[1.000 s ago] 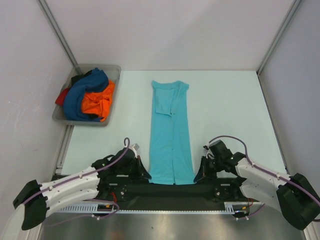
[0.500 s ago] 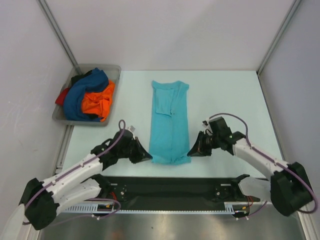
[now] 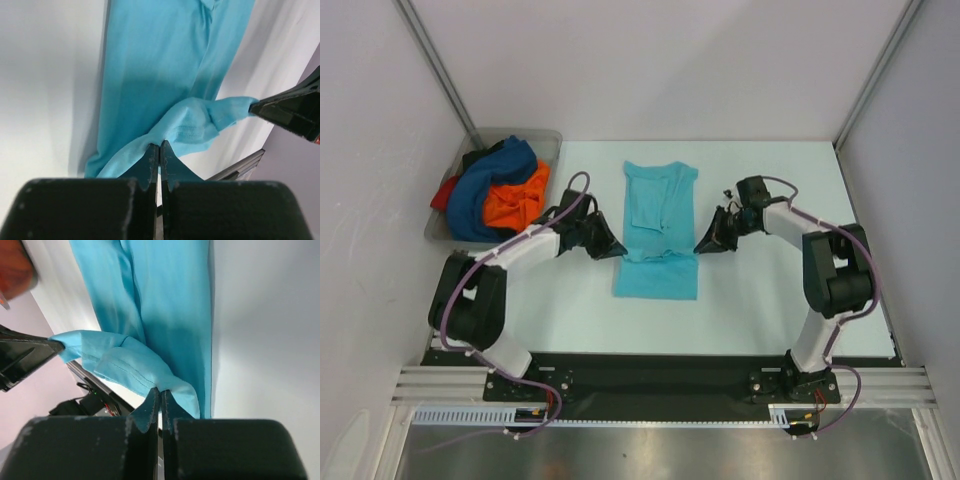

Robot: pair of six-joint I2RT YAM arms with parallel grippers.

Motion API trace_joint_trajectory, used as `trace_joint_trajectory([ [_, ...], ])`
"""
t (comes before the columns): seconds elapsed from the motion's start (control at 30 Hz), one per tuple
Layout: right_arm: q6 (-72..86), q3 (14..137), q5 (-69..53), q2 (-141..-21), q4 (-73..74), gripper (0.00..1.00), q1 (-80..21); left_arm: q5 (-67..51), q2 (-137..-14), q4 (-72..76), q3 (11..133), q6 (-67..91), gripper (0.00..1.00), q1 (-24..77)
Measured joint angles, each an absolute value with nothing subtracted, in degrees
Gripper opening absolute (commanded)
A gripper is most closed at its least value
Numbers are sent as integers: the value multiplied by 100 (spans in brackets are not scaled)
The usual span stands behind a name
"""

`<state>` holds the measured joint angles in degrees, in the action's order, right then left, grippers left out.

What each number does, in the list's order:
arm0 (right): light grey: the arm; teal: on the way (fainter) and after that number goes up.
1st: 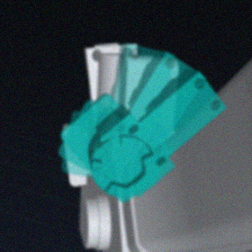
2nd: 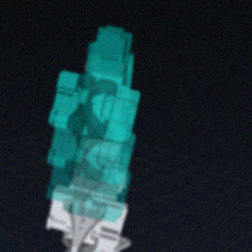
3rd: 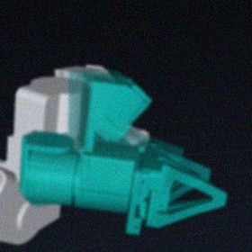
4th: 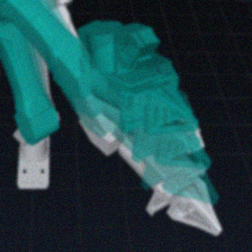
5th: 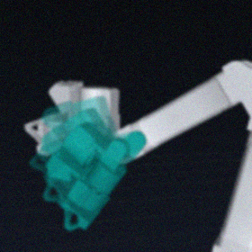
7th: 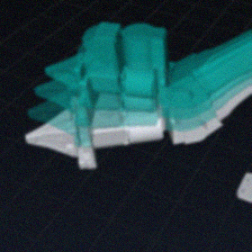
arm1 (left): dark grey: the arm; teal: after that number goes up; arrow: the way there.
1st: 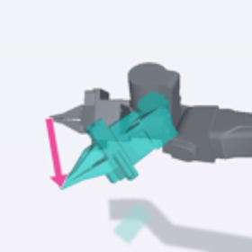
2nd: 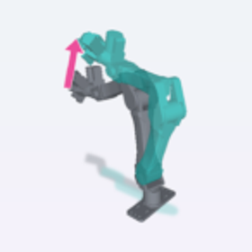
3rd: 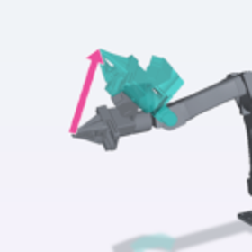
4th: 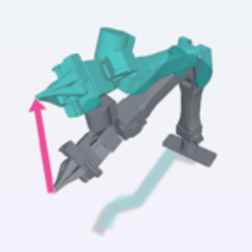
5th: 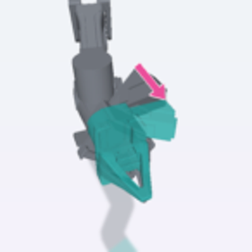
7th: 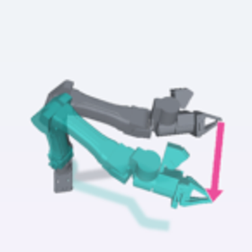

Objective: Fold and stack the t-shirts
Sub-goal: Fold the tshirt

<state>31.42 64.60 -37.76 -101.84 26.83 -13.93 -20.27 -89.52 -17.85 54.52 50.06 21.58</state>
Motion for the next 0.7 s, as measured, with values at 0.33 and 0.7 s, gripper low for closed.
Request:
trace_joint_trajectory([
  [0.33, 2842, 8267, -3975, -11607, 3129, 0, -1184, -2405, -10165, -1769, 6674, 4786, 0, 1717],
  [0.7, 2845, 8781, -4130, -12154, 3317, 6, -1076, -2587, -10901, -1855, 7181, 4740, 0, 1656],
])
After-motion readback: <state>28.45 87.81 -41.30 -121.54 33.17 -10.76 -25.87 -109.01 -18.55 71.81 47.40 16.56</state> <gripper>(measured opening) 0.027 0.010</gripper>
